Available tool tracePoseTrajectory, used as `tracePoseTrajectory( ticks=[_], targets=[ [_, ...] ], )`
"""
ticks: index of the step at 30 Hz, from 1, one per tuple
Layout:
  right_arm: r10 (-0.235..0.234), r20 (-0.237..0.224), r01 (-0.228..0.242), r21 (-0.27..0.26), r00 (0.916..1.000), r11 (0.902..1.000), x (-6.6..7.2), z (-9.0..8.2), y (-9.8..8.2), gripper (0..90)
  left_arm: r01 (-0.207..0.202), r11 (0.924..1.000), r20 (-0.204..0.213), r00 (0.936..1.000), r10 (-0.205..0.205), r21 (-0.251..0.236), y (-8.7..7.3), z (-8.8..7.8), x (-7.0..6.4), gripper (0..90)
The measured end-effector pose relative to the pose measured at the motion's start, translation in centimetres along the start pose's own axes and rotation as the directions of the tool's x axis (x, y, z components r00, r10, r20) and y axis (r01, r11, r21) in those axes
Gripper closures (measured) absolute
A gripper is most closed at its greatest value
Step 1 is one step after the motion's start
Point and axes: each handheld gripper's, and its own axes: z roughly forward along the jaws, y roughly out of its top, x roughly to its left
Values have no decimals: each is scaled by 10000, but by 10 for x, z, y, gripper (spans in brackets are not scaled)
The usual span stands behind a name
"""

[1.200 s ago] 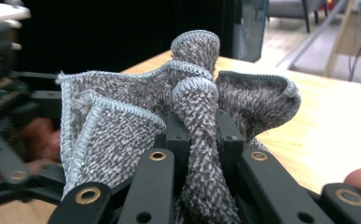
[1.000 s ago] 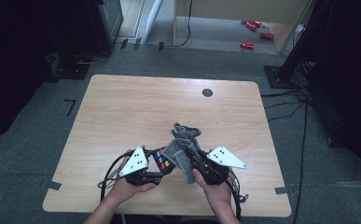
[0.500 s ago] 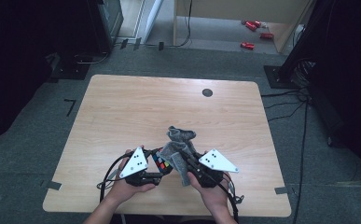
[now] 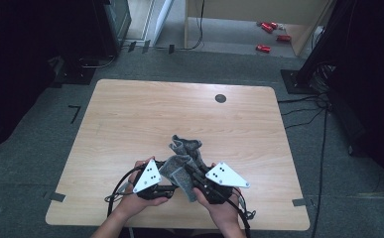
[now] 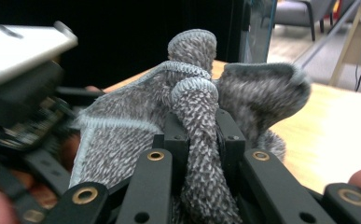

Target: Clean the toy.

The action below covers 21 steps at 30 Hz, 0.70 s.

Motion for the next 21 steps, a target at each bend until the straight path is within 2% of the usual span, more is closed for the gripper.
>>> tracePoseTrajectory(
  ticks=[2, 6, 8, 11, 14, 16, 18, 21],
  targets=[
    [78, 76, -78, -27, 9999, 10000, -3, 0, -2, 799, -39, 10000, -34, 10000, 39, 1, 1, -1, 0, 338],
    [-218, 348, 211, 201, 9992, 9996, -8, 2, -3, 798, 12, 10000, -21, 10000, -13, -97, 1, -4, 3, 338],
    [-54, 423, 39, 343, 9991, 9994, -12, 3, -4, 798, 42, 9999, -9, 10000, -42, -109, 1, -4, 2, 338],
    [-51, 628, 22, 471, 9980, 9989, -18, 2, -3, 796, 184, 9996, 132, 9997, -181, -219, 1, -4, 4, 338],
    [131, 716, -151, 276, 9973, 9995, -20, -2, 0, 795, 108, 9999, 150, 9998, -109, 111, -3, -1, 5, 338],
    [39, 543, -45, 117, 9985, 9999, -15, -5, 3, 795, 128, 9989, 65, 9999, -131, 454, -7, 4, 5, 338],
    [-167, 282, 166, 20, 9995, 9999, -6, -5, 6, 795, 124, 9985, 69, 9999, -128, 528, -8, 5, 5, 338],
    [-456, -59, 457, 175, 9989, 9988, 3, -1, 4, 795, 138, 9999, 402, 9991, -137, -31, -3, 1, 1, 338]
  ],
)
